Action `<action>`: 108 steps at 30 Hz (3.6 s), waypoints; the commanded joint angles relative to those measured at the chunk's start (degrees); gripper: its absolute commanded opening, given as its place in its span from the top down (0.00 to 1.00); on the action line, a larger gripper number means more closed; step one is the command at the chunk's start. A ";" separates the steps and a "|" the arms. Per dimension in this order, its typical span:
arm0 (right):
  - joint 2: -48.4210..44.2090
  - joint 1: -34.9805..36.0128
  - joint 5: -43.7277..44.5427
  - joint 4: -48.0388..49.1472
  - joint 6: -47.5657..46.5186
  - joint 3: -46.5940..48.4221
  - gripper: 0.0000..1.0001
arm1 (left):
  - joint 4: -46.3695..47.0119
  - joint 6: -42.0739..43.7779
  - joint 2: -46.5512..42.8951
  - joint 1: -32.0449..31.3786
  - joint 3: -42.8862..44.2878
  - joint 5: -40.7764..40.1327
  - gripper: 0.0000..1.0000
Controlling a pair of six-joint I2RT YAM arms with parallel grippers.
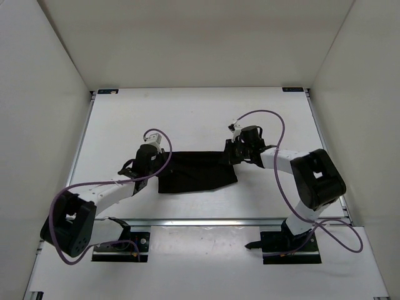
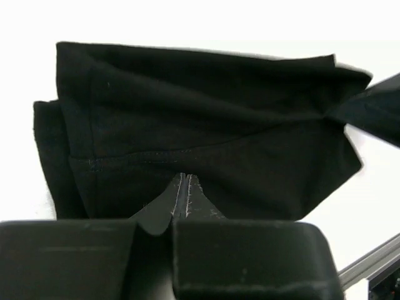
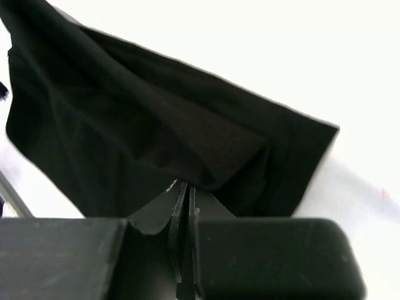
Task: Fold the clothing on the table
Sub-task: Fold the skirt
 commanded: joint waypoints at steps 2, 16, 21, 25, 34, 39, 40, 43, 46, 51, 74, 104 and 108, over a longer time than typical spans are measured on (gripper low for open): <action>3.63 -0.17 -0.29 5.04 0.47 4.73 0.98 | 1.93 0.44 2.64 -0.48 0.93 1.72 1.00; -2.05 -2.64 8.48 -1.98 -2.07 5.29 0.22 | 0.08 3.69 4.14 1.71 2.25 -1.44 0.78; -7.26 -4.04 10.17 -7.87 -2.51 -0.52 0.14 | -2.03 3.78 1.95 3.21 2.78 -3.29 0.50; -8.93 -3.69 9.90 -6.38 -1.72 -5.36 0.18 | -3.78 3.34 0.19 1.89 1.55 -6.97 0.50; -1.74 0.44 12.90 -9.79 -3.03 -0.98 0.37 | -6.68 1.23 0.01 2.42 -0.74 -11.90 0.90; 1.17 1.41 13.59 -9.97 -2.68 0.34 0.53 | -5.55 1.32 1.42 2.33 -1.71 -11.47 0.97; 1.52 1.32 13.68 -9.45 -2.94 0.61 0.57 | -5.29 1.32 2.03 1.72 -1.88 -11.81 0.96; 3.02 0.71 13.60 -10.24 -2.68 0.35 0.77 | -5.37 1.40 4.13 1.80 -2.32 -10.41 0.98; 3.90 0.18 12.46 -10.77 -2.07 0.52 0.96 | -3.00 1.66 5.72 1.72 -2.32 -9.10 1.00; 1.71 0.62 14.65 -11.38 -3.56 1.65 1.00 | -1.59 1.23 7.91 -0.13 -1.27 -8.57 1.00; -3.40 10.54 2.97 -14.99 -1.11 17.66 1.00 | 7.46 -1.14 19.00 -8.31 4.35 0.93 1.00; -16.74 10.12 5.49 -3.12 6.99 8.45 0.31 | 3.33 0.62 3.98 0.39 0.85 1.81 0.95; -14.40 6.86 6.99 -5.67 5.58 3.26 0.52 | 3.33 0.79 1.86 1.45 1.45 2.07 0.93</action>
